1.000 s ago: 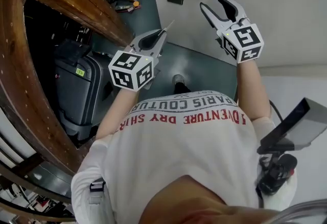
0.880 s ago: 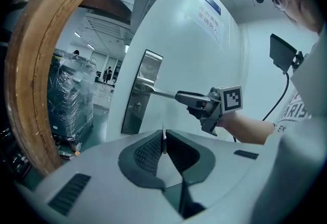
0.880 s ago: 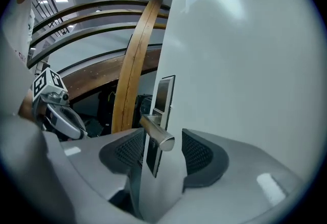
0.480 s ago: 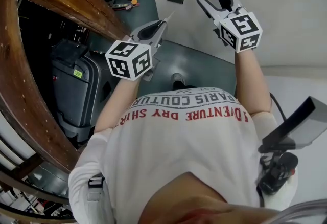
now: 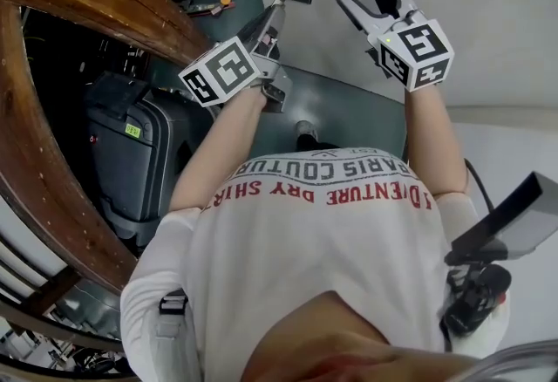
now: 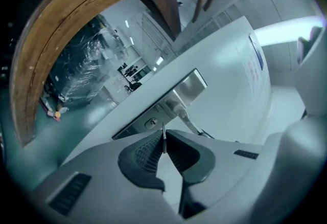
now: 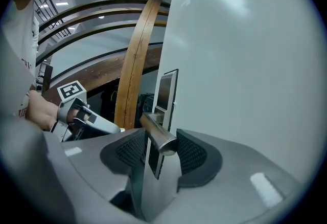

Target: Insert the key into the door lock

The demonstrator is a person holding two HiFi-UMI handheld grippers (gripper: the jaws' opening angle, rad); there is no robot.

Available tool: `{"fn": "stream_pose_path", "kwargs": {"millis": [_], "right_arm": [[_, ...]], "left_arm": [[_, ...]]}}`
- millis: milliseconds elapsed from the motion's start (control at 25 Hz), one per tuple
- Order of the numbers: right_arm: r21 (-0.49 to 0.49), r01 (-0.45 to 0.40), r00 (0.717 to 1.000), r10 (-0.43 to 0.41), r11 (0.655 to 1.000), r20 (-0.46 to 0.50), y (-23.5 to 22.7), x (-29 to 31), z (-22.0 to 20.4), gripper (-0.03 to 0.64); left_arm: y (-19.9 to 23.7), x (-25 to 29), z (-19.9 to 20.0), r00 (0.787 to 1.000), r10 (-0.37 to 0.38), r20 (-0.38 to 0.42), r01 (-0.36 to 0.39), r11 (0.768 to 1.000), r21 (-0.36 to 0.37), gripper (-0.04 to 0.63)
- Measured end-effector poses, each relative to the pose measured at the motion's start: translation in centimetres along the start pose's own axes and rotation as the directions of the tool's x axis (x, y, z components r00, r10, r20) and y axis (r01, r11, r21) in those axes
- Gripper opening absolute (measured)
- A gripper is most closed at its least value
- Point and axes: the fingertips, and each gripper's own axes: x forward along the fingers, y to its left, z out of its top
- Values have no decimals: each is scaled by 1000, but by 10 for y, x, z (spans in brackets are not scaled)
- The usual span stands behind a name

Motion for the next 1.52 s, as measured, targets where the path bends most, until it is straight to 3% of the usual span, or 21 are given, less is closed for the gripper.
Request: {"fn": "stream_pose_path", "kwargs": {"millis": [80, 200, 400, 720, 1520], "right_arm": [[0, 1, 1000, -1, 1000, 1, 1, 1, 0, 186], [4, 5, 1000, -5, 1000, 4, 1, 1, -1, 186], [6, 6, 1000, -6, 1000, 2, 3, 2, -3, 186], [6, -1, 1000, 1, 1000, -4, 5, 1, -3, 186], [-27, -11, 1000, 11, 1000, -22, 10, 0, -5, 179]], "left_arm": [[5, 9, -1, 999, -19, 40, 24, 991, -131, 22], [13, 21, -4, 995, -40, 94, 68, 945, -321, 22], [33, 29, -8, 991, 7, 137, 56, 892, -448, 23], [29, 38, -12, 988, -8, 154, 85, 862, -500, 23], [34, 59, -7, 977, 27, 211, 98, 823, -559, 22]]}}
